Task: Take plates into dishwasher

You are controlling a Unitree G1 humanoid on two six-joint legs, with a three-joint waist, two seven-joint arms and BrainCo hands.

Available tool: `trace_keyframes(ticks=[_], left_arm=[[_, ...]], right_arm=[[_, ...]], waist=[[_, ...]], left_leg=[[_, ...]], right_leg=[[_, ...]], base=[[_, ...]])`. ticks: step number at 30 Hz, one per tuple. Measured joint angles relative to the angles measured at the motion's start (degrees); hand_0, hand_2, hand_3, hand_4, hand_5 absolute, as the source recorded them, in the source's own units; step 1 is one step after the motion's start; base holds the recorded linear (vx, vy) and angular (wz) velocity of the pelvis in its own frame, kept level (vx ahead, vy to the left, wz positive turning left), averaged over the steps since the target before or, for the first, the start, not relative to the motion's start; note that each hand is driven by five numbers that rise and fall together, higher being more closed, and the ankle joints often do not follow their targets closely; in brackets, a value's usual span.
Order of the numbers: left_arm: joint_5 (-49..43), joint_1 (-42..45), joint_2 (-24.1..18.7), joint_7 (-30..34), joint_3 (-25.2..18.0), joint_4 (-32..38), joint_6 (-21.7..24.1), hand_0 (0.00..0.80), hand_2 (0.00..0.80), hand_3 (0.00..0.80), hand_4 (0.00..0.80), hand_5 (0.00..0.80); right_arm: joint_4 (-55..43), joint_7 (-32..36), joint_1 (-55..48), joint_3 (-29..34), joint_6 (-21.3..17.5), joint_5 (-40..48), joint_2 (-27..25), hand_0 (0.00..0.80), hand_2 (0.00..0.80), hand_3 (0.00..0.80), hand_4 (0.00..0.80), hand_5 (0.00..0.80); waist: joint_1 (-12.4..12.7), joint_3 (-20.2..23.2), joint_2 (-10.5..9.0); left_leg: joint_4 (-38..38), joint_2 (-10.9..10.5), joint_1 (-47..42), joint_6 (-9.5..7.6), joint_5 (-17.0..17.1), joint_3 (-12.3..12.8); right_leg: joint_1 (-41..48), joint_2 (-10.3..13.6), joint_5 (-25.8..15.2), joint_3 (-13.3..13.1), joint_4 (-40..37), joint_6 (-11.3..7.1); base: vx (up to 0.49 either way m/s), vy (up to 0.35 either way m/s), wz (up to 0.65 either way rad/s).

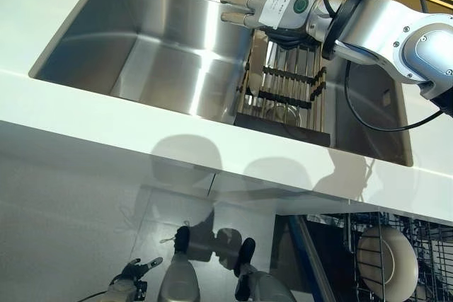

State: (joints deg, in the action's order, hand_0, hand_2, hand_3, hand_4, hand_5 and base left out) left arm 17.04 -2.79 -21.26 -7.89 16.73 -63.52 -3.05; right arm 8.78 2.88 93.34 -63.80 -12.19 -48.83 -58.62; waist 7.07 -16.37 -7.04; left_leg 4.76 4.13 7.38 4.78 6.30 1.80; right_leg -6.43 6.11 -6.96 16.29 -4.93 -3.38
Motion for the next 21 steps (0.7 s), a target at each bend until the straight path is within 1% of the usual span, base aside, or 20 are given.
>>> trace_keyframes(ticks=[5,9,11,15,16,18,19,20,21], left_arm=[[0.0,0.0,0.0,0.0,0.0,0.0,0.1,0.0,0.0,0.0,0.0,0.0],[0.1,0.0,0.0,0.0,0.0,0.0,0.2,0.0,0.0,0.0,0.0,0.0],[0.1,0.0,0.0,0.0,-0.1,0.0,0.6,0.0,0.0,0.0,0.0,0.0],[0.8,-0.1,0.0,0.1,-0.1,0.1,1.2,0.0,0.0,0.0,0.0,0.0],[0.8,-0.1,0.0,0.1,-0.1,0.1,1.2,0.0,0.0,0.0,0.0,0.0],[0.8,-0.1,0.0,0.1,-0.1,0.1,1.2,0.0,0.0,0.0,0.0,0.0],[0.8,-0.1,0.0,0.1,-0.1,0.1,1.2,0.0,0.0,0.0,0.0,0.0],[0.8,-0.1,0.0,0.1,-0.1,0.1,1.2,0.0,0.0,0.0,0.0,0.0],[1.3,-0.1,0.0,0.1,-0.1,0.2,1.3,0.0,0.0,0.0,0.0,0.0]], right_arm=[[-0.6,1.2,0.0,0.0,-0.5,-0.1,0.5,0.0,0.0,0.0,0.0,0.0],[-1.4,3.3,0.0,-0.1,-1.6,-1.4,0.9,0.0,0.0,0.0,0.0,0.0],[-1.4,5.1,0.0,-0.3,-2.3,-3.3,0.9,0.0,0.0,0.0,0.0,0.0],[-1.3,8.1,-0.2,-1.6,-3.0,-4.7,1.0,0.0,0.0,0.0,0.0,0.0],[-1.3,8.7,-0.2,-1.8,-3.1,-4.9,1.0,0.157,0.157,0.157,0.157,0.157],[-0.9,9.5,-0.6,-1.9,-3.4,-5.8,1.2,0.433,0.433,0.433,0.433,0.433],[-0.8,9.6,-0.7,-1.9,-3.4,-5.9,1.2,0.464,0.464,0.464,0.464,0.464],[-0.8,9.9,-0.8,-1.9,-3.4,-6.3,1.4,0.524,0.524,0.524,0.524,0.524],[-0.7,10.3,-0.9,-1.9,-3.4,-6.4,1.7,0.8,0.8,0.8,0.8,0.8]], waist=[[0.1,-0.5,0.52],[0.1,-1.2,1.13],[0.1,-1.9,1.46],[0.1,-2.9,1.52],[0.1,-3.0,1.54],[0.1,-3.1,1.55],[0.1,-3.1,1.55],[0.1,-3.1,1.55],[0.1,-3.1,1.55]], left_leg=[[0.0,0.0,0.7,0.0,0.0,0.0],[0.0,0.0,1.4,0.0,0.0,0.0],[0.0,-0.1,1.4,0.0,0.0,0.0],[0.0,-0.1,1.5,0.0,0.0,0.0],[0.0,-0.1,1.5,0.0,0.0,0.0],[0.0,0.0,1.5,0.0,0.0,0.0],[0.0,0.0,1.5,0.0,0.0,0.0],[0.0,0.0,1.6,0.0,0.0,0.0],[0.0,0.0,1.6,0.0,0.0,0.0]], right_leg=[[-0.6,0.0,0.1,0.0,0.0,-0.15],[-1.4,0.0,0.0,0.0,0.0,0.06],[-1.4,0.0,0.0,0.0,0.0,0.05],[-1.5,0.0,0.0,0.1,0.0,0.05],[-1.5,0.0,0.0,0.1,0.0,0.05],[-1.5,0.0,0.0,0.1,0.0,0.05],[-1.5,0.0,0.0,0.1,0.0,0.05],[-1.6,0.0,0.0,0.1,0.0,0.05],[-1.6,0.0,0.0,0.1,0.0,0.05]], base=[[-0.002,0.006,0.0],[0.0,0.0,0.0],[0.0,0.0,0.0],[0.0,0.0,0.0],[0.0,0.0,0.0],[0.0,0.0,0.0],[0.0,0.0,0.0],[0.0,0.0,0.0],[0.0,0.0,0.0]])
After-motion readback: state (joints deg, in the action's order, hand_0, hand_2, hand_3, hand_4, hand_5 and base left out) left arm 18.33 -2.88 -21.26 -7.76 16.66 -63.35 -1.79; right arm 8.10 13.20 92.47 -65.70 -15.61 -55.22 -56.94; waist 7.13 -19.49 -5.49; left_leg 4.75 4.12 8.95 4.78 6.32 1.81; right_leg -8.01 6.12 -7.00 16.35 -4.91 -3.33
